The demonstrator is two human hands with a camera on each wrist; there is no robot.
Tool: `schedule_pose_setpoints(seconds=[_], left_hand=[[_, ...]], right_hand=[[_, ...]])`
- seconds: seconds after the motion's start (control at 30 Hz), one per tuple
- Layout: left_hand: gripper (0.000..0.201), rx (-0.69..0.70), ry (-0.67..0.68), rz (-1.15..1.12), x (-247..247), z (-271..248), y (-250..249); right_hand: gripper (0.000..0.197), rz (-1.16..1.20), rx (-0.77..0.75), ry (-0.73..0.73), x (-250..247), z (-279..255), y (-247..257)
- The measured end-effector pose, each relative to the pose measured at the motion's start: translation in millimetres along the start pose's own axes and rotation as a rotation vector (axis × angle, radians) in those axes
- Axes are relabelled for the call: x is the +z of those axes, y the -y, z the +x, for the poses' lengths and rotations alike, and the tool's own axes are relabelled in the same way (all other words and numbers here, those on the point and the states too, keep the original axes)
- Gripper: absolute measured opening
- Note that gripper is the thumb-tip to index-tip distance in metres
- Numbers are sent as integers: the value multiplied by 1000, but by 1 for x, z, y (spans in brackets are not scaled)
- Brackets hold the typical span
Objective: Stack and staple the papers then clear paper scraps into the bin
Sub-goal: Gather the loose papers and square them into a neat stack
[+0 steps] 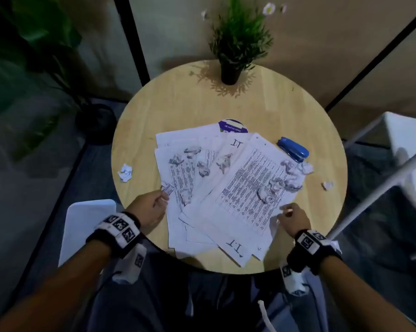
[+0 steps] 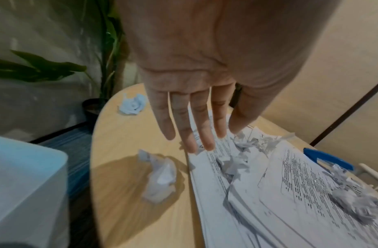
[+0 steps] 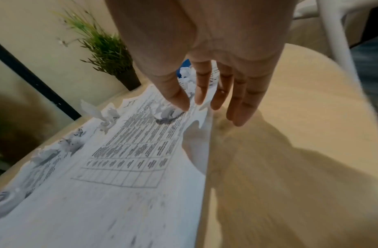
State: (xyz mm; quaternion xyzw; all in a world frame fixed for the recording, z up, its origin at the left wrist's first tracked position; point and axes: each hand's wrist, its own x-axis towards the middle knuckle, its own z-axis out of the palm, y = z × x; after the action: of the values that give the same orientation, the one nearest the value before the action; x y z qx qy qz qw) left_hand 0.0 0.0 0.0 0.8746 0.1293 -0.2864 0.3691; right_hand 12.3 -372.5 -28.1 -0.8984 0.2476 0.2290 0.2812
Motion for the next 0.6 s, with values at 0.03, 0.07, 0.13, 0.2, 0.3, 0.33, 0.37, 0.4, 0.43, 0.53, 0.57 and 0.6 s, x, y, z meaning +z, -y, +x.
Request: schedule_pose_setpoints(seconds=[0.03,0.07,0.13,0.2,0.3,0.33,0.37,0.4,0.43,0.53,0.57,0.6], left_hand=[[22,10,-12,33,4,8,1],[26,24,-31,86,5,13,1],[38,61,-67,195,7,30,-3],[47,107,-136,245,9,46,-5],[58,149,-284,229,7,65,-1],[60,151,-330,236,10,68,8],[60,108,-343,231,11,76,11],[57,50,-333,199,15,78,19],[52,-7,-292,136,21,76,26],[40,-32,-212,-96,26,72,28],[39,-22,-214,-141,25,74,26],[36,-12,-218,-169,24,75,24]], right_hand=[[28,16,-23,-13,3,4,1],[29,8,-36,-21,5,7,1],[30,17,-53,-41,10,17,5],[28,5,-58,-67,17,25,6],[20,120,-80,-156,23,32,10],[16,146,-105,-197,25,30,9],[13,164,-91,-195,23,34,12],[15,176,-73,-189,25,33,11],[17,184,-28,-154,26,25,7],[37,286,57,-95,21,24,1],[45,308,77,-79,18,24,1],[49,321,84,-70,16,22,3]])
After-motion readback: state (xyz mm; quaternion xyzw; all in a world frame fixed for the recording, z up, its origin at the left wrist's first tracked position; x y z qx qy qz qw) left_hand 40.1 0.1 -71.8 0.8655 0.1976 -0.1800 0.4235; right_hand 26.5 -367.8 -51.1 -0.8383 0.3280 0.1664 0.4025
